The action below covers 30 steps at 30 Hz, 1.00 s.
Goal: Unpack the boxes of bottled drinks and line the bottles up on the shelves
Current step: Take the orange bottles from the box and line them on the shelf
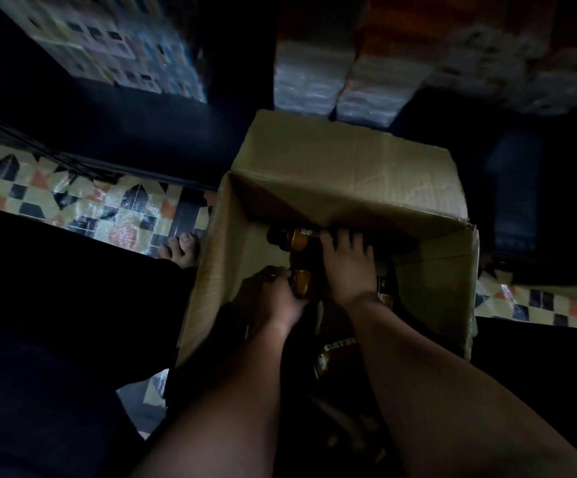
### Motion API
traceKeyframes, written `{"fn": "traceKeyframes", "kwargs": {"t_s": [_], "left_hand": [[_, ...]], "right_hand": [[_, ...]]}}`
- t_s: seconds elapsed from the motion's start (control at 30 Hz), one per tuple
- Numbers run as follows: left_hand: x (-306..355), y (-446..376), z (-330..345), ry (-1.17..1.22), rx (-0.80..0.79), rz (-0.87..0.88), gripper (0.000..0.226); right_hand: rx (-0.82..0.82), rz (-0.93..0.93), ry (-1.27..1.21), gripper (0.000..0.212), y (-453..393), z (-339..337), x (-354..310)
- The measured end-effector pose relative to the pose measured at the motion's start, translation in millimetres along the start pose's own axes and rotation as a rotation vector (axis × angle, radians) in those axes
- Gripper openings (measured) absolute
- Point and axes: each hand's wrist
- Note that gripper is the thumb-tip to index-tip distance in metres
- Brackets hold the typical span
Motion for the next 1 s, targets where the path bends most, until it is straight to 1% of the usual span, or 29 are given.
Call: {"fn": "traceKeyframes", "kwargs": {"t_s": [0.07,0.13,0.2,0.33,0.43,0.5,0.57,0.63,0.7,0.83,0.9,1.0], "left_hand": [[-3.1,3.8,-3.7,0.048,0.004,0.017,0.060],[-6.7,6.2,-7.8,0.070,0.015,0.042,0.062],[-8.5,9.3,-12.1,0.110,0.013,0.067,0.065],[-13.4,13.1,-16.4,0.117,0.043,0.140,0.070],[-13.6,13.5,-18.3,0.111,0.089,0.163,0.063],[-14.2,11.6,-17.4,0.062,0.137,0.169,0.057],[-14.2,8.0,-14.3,0.026,0.133,0.166,0.061],[-13.3,5.5,-10.0,-0.019,0.105,0.165,0.075],[-13.1,3.0,-4.7,-0.101,0.107,0.163,0.087],[-8.9,-4.3,-2.7,-0.128,0.101,0.105,0.088],[-5.8,-3.4,-2.8,-0.192,0.074,0.086,0.088],[0.3,4.6,-5.9,-0.145,0.118,0.081,0.087]], "right_hand": [[-0.034,-0.002,0.011,0.082,3.1,-2.1,1.4],[-0.031,0.026,0.010,0.083,7.6,-2.7,4.8],[-0.022,0.053,-0.021,0.079,11.8,-1.1,8.8],[-0.069,0.131,-0.101,0.069,22.7,2.1,19.6],[-0.071,0.230,-0.137,0.062,28.7,4.8,23.8],[-0.084,0.259,-0.134,0.063,27.2,3.4,20.6],[-0.065,0.229,-0.072,0.074,19.8,2.3,15.3],[-0.039,0.162,-0.036,0.082,11.0,5.0,8.6],[-0.043,0.150,-0.048,0.079,5.4,11.8,2.5],[-0.023,0.198,-0.060,0.061,-3.4,17.2,-1.7],[-0.034,0.191,-0.105,0.062,-4.6,16.5,1.6],[-0.013,0.159,-0.236,0.065,-0.1,14.0,9.3]]}}
Point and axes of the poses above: each hand's wrist, its own y-axis away from the middle knuckle, its own z-axis out of the palm, x = y × z, and after that the axes turned 4 degrees about -y, right-handed
